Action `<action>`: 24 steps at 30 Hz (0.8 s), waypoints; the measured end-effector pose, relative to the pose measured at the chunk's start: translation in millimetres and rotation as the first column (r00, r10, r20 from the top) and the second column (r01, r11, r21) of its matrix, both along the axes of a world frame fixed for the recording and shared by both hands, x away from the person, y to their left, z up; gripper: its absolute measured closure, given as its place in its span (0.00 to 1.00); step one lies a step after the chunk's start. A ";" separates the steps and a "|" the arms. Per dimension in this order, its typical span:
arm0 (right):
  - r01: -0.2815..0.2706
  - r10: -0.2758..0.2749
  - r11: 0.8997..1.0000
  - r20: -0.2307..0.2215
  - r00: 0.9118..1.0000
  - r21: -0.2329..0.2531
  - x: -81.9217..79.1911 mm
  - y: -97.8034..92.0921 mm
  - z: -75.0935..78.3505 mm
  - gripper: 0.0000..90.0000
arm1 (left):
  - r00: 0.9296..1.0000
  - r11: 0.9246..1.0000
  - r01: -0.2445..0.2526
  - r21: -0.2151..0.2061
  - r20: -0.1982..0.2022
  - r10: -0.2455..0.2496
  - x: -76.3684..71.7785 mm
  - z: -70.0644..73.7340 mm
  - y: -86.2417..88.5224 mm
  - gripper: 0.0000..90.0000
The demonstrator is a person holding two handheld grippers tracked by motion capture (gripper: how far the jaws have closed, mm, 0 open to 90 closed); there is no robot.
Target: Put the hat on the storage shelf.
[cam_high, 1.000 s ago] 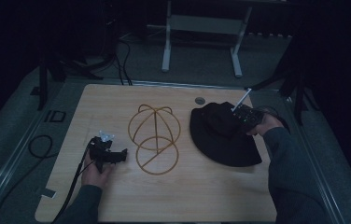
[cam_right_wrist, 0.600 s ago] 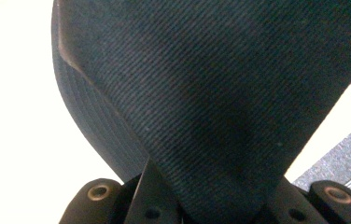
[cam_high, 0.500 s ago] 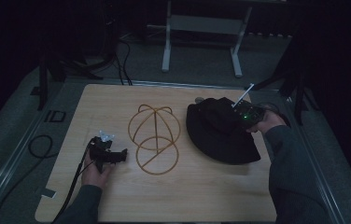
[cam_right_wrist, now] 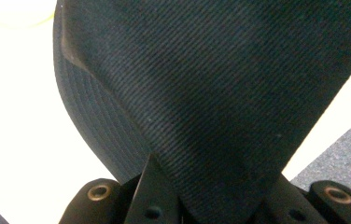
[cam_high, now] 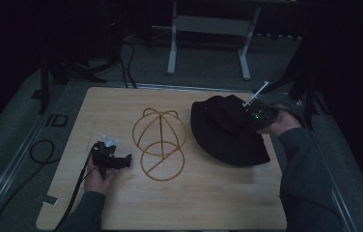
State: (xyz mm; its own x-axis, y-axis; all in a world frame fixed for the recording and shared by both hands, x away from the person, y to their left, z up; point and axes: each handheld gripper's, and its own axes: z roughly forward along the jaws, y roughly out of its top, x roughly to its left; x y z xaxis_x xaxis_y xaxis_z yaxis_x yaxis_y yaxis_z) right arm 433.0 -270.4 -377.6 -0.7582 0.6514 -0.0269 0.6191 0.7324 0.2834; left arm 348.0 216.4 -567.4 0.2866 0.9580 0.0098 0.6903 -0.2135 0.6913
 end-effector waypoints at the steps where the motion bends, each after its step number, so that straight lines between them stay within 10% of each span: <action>1: -0.003 0.003 1.000 0.003 1.000 -0.001 -0.8 0.6 2.1 0.96 | 1.000 1.000 0.000 0.000 0.000 0.000 0.0 0.0 0.0 0.02; 24: -0.057 0.056 0.998 0.064 0.996 0.005 -12.9 1.5 50.8 0.96 | 1.000 1.000 0.000 0.001 -0.003 0.000 0.0 0.2 0.1 0.02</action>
